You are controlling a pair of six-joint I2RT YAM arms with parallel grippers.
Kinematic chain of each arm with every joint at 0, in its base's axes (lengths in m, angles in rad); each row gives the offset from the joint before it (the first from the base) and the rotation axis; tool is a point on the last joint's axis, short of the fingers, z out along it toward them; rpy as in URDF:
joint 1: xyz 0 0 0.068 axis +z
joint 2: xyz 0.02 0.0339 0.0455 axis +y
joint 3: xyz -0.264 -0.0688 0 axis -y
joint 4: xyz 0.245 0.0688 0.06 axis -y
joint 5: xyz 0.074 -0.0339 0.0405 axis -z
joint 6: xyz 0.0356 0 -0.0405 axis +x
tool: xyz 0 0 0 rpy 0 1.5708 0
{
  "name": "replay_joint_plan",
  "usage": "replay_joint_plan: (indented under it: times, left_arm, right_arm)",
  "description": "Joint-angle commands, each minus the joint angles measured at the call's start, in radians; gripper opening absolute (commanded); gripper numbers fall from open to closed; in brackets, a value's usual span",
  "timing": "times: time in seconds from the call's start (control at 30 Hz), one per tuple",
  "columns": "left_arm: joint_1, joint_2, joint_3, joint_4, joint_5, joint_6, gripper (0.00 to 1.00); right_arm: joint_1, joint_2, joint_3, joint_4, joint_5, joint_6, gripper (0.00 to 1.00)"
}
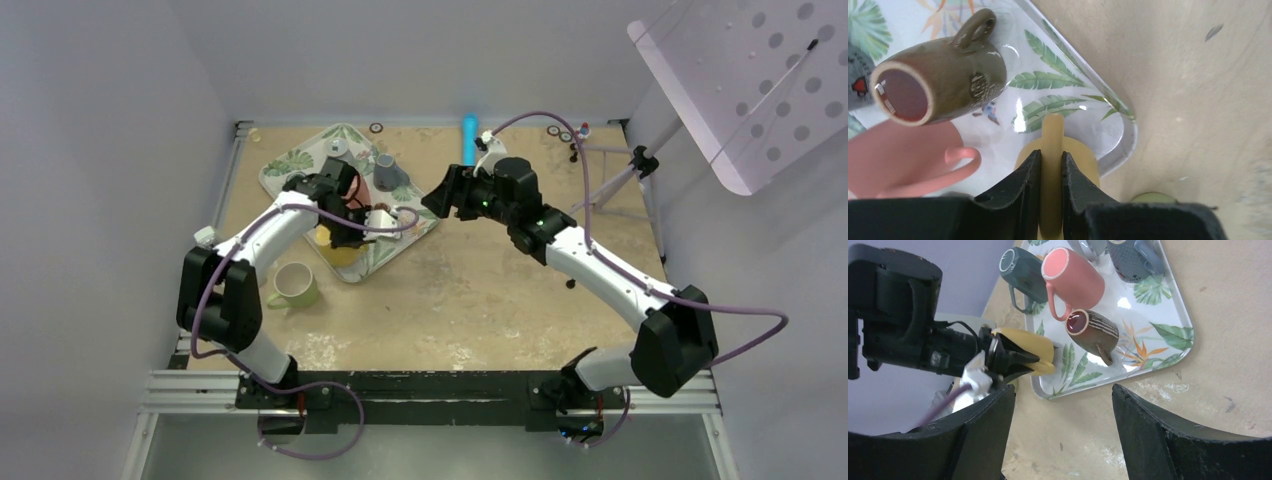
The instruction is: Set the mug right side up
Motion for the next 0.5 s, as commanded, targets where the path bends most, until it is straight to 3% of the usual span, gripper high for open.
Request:
replay_joint_plan:
  times: [0.0,0.23,0.33,0.47]
  left_arm:
    - [0.015,-0.085,0.137,-0.107,0.142,-0.321,0.00]
    - [0.029,-0.189,0.198,-0.023,0.359,-0.821,0.00]
    - [0.061,-0.196,0.235,0.016,0.533,-0.983,0.00]
    - [0.074,-0.225,0.270,0.120,0.636,-1.187,0.00]
  right_arm:
    - [-0.009,-0.100,-0.032,0.033,0.005,-0.035,0.76]
    - [-0.007,-0.143,-0.081,0.165,-0.137,-0.072,0.79]
    - [-0.007,-0.156,-0.126,0.312,-0.254,-0.044,0.94]
    - [0.009,-0.146,-0.113,0.355,-0.333,-0.044,0.98]
